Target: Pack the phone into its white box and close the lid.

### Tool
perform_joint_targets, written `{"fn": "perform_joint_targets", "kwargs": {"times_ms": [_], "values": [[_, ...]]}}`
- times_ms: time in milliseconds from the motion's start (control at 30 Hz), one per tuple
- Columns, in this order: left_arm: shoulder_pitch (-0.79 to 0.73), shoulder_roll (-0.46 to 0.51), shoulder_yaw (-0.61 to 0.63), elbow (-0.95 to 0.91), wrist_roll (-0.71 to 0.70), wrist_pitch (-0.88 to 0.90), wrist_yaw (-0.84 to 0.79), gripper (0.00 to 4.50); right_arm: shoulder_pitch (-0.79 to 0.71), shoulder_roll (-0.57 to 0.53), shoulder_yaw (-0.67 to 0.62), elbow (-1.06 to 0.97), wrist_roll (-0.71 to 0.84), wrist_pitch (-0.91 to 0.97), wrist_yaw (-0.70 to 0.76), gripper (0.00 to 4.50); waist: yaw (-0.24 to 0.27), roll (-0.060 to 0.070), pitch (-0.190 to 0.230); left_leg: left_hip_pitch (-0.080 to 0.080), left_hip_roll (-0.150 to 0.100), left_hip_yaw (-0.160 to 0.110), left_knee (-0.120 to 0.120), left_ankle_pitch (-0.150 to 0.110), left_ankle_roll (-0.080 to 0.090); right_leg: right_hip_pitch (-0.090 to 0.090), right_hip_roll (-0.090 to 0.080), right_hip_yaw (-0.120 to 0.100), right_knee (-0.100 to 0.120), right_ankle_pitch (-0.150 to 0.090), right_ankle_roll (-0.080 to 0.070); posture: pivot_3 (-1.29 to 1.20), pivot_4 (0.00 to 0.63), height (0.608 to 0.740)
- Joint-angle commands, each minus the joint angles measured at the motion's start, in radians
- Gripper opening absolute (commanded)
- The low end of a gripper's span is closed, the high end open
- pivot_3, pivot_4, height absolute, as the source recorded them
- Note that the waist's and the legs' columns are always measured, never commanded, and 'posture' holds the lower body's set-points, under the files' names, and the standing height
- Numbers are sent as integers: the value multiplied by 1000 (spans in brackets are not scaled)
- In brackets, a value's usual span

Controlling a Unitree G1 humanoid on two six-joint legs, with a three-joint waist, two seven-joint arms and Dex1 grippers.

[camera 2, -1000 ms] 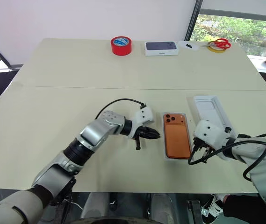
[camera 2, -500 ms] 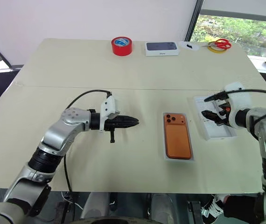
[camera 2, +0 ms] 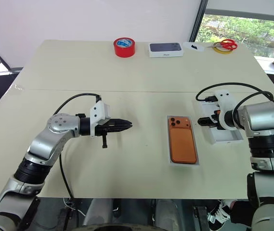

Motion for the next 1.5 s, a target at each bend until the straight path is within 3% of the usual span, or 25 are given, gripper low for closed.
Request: {"fn": "perform_joint_targets", "kwargs": {"times_ms": [33,167,300,433,567,633,733,833,900,967,1233,1433,1500], "values": [[6,3,23,-37,-13,-11,14,303,-21,-7,27,15,0,2,1,2077,-5,0,0,0,0,0,0,0,0,0,0,0,0,0,0,0,150,730],[14,6,27,-34,-14,-13,21,303,-38,-10,22,16,15,25,1,54,-14,0,0,0,0,0,0,0,0,0,0,0,0,0,0,0,150,730],[24,8,29,-38,-16,-13,27,303,-50,-4,-38,9,33,66,-12,54,-14,0,0,0,0,0,0,0,0,0,0,0,0,0,0,0,150,730],[27,9,73,-14,-33,4,56,303,-156,36,-211,-4,97,168,-17,54,-17,1,1,0,0,1,0,0,0,-1,0,1,1,0,0,0,150,730],[26,2,138,23,-69,34,91,303,-229,66,-324,-31,249,215,-24,54,-22,2,1,0,1,3,-2,0,0,-4,1,4,3,0,0,0,150,730],[19,-15,173,66,-84,46,125,303,-259,96,-381,-30,410,215,-70,54,-22,2,1,0,1,3,-3,0,0,-4,1,4,3,0,0,0,150,730],[10,-32,176,113,-68,40,157,303,-246,150,-405,9,801,215,-256,54,-23,2,1,0,1,3,-2,0,0,-4,1,4,3,0,0,0,150,730],[7,-41,167,107,-71,39,161,303,-190,213,-377,-2,1141,215,-512,54,-18,1,1,-1,1,4,-2,0,0,-4,1,5,3,0,0,0,150,730],[5,-45,159,101,-70,39,162,303,-92,223,-264,-63,1512,74,-785,54,-11,0,0,-1,1,4,-2,0,0,-5,0,5,3,0,0,0,150,730],[4,-47,152,97,-69,39,158,303,-12,270,-199,-146,1703,-58,-966,54,-12,0,1,-3,1,3,0,0,1,-4,0,4,3,1,1,0,150,730],[14,-61,105,64,-69,44,138,303,259,523,-151,-479,1721,-303,-1267,54,-11,0,0,-15,2,3,5,0,1,-14,1,6,3,5,5,0,150,730],[10,-110,28,41,-61,46,140,303,401,440,-152,-565,1721,-351,-1262,54,-15,0,0,-16,0,3,8,-2,5,-13,0,6,0,7,8,0,150,730],[3,-129,-2,42,-53,43,140,303,405,414,-145,-573,1721,-359,-1246,602,-17,1,-1,-16,1,3,7,-2,5,-13,0,6,0,7,8,0,150,730]]}}
